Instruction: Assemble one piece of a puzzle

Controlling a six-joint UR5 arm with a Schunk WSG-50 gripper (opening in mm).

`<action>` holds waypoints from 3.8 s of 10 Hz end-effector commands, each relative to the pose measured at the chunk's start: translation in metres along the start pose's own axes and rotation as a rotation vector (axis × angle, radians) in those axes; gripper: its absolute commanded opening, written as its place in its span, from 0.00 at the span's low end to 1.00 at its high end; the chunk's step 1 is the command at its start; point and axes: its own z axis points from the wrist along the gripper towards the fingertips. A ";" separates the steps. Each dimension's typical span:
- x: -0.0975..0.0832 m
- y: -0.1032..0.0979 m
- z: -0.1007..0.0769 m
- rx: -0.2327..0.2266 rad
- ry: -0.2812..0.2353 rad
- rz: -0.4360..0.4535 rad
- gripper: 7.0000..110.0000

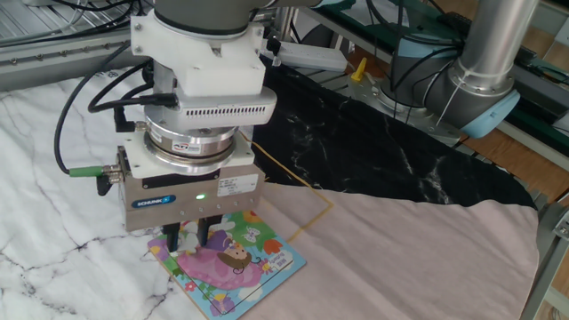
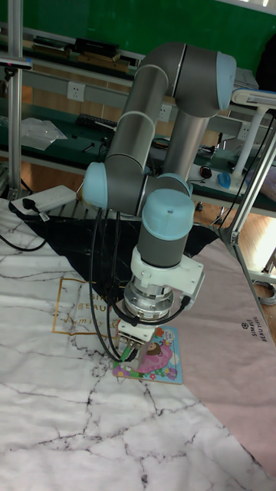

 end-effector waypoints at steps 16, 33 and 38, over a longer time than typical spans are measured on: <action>-0.012 -0.015 -0.012 0.150 0.043 -0.384 0.00; -0.006 -0.007 -0.008 0.192 0.007 -0.493 0.00; -0.046 -0.033 -0.031 0.377 -0.007 -0.870 0.00</action>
